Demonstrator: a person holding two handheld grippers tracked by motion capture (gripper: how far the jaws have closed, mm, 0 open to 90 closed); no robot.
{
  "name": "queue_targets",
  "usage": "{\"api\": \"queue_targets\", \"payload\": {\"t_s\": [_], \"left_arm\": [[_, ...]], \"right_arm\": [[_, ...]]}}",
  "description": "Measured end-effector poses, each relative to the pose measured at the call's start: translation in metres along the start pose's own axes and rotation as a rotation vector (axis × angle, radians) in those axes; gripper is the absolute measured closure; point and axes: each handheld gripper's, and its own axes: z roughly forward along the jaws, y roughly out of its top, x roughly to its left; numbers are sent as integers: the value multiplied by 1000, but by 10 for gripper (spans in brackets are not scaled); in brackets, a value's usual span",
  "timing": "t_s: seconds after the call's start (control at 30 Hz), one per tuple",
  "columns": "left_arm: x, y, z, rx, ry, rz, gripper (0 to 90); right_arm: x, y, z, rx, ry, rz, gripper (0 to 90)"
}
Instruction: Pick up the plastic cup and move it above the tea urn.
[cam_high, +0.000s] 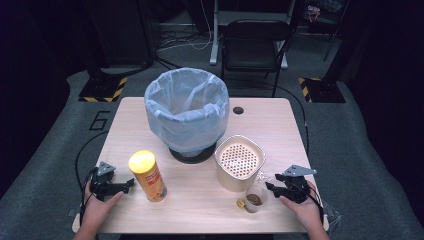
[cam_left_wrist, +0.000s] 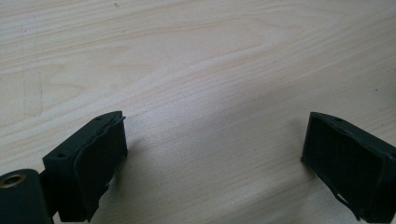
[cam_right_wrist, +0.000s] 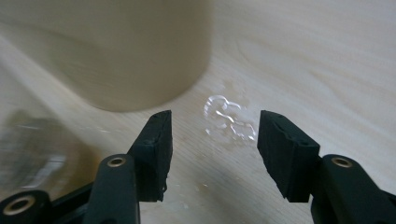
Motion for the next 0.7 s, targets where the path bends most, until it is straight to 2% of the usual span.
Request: {"api": "queue_targets", "payload": {"t_s": [0.03, 0.07, 0.1, 0.17, 0.23, 0.37, 0.53, 0.7], "left_arm": [[0, 0, 0, 0, -3, -4, 65], [0, 0, 0, 0, 0, 1, 65], [0, 0, 0, 0, 0, -1, 65], [0, 0, 0, 1, 0, 1, 65], [0, 0, 0, 0, 0, 0, 64], [0, 1, -1, 11, 1, 7, 64], [0, 1, 0, 12, 2, 5, 64], [0, 1, 0, 11, 1, 4, 64]], "right_arm": [[2, 4, -6, -3, 26, -2, 419], [4, 7, -10, -15, 21, -11, 404], [9, 12, -19, -45, 45, -8, 366], [13, 16, -27, -59, 86, -9, 316], [24, 21, -38, -74, 121, -55, 289], [35, 27, -50, -98, 143, -86, 278], [48, 34, -59, -114, 207, -103, 212], [67, 31, -50, -108, 254, -122, 154]]}}
